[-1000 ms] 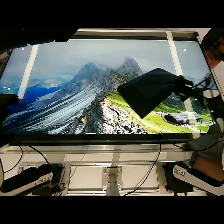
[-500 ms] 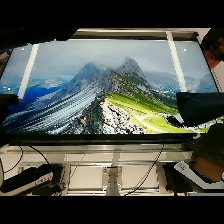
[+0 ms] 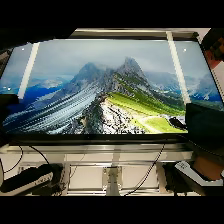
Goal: Fold the clothes and pants, and hang the long-sleeved shirts on hangers.
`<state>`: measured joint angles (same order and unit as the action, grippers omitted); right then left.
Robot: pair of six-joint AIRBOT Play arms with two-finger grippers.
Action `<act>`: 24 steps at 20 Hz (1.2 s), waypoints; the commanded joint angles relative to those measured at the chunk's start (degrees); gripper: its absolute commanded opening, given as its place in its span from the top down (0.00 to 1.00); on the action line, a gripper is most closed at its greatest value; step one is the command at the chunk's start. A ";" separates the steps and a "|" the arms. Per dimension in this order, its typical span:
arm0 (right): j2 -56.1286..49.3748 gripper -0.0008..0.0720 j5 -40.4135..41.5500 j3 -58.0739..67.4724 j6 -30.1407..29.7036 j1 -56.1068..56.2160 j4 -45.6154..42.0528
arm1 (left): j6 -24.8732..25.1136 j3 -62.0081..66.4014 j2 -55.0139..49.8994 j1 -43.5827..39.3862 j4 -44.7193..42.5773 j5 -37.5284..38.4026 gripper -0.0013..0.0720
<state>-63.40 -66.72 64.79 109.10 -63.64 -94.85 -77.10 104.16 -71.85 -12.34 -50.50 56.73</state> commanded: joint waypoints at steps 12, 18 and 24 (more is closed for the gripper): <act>0.00 0.64 -1.05 22.71 0.59 2.25 28.55 | 0.00 0.00 0.04 1.97 -8.07 -0.11 0.95; -0.13 0.97 0.31 25.79 -8.35 24.44 43.54 | -0.04 0.00 1.07 10.91 -8.00 -0.09 0.95; -1.81 0.97 0.74 25.77 -8.35 46.99 39.78 | -0.04 -0.02 1.03 12.44 -8.00 0.00 0.95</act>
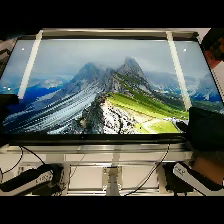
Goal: Fold the clothes and pants, and hang the long-sleeved shirts on hangers.
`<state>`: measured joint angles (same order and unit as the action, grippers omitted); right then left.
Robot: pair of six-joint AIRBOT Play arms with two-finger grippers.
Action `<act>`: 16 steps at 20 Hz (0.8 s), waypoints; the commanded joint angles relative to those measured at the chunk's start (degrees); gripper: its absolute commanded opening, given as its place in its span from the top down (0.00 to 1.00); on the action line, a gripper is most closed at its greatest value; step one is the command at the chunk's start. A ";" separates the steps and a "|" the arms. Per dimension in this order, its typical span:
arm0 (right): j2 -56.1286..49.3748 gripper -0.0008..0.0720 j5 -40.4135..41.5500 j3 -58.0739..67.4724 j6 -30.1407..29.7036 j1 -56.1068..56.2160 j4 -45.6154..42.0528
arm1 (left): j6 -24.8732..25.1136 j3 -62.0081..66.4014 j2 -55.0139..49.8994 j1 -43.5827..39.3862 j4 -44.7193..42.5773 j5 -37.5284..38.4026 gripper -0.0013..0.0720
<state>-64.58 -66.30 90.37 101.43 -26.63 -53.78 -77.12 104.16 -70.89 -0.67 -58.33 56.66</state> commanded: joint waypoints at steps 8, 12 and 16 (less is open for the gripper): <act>-0.66 0.97 0.33 0.22 -0.63 22.16 -3.30 | -0.02 -0.02 0.07 0.76 -0.17 0.04 0.95; -0.66 0.96 0.35 0.22 -0.63 22.34 -3.39 | -0.02 -0.02 0.07 0.76 -0.17 0.04 0.95; -0.66 0.96 0.35 0.22 -0.63 22.34 -3.39 | -0.02 -0.02 0.07 0.76 -0.17 0.04 0.95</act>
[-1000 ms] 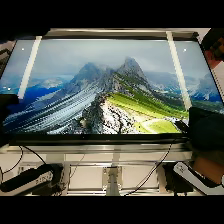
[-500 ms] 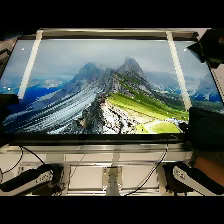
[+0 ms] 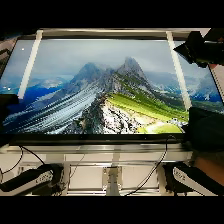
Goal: Fold the clothes and pants, and hang the long-sleeved shirts on hangers.
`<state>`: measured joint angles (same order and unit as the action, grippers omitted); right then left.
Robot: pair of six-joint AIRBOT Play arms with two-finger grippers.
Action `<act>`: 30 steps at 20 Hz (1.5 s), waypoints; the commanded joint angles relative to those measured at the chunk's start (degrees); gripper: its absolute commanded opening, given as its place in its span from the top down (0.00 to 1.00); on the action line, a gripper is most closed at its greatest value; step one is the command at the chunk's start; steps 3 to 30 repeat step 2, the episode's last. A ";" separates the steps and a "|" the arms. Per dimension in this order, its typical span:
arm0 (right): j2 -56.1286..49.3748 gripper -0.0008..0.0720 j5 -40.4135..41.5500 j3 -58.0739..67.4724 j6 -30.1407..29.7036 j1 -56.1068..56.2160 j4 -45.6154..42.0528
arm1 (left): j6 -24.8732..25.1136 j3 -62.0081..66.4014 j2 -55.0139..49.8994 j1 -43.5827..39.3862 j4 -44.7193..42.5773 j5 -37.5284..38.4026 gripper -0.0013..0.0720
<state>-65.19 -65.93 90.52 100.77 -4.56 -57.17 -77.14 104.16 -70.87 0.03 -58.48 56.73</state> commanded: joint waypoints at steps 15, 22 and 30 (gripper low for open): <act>-0.02 0.96 -0.02 0.07 0.02 0.26 0.00 | 0.02 -0.02 0.04 0.07 -0.02 -0.02 0.95; -0.02 0.96 -0.02 0.07 0.02 0.26 0.00 | 0.02 -0.02 0.04 0.07 -0.02 -0.02 0.95; -0.02 0.96 -0.02 0.07 0.02 0.26 0.00 | 0.02 -0.02 0.04 0.07 -0.02 -0.02 0.95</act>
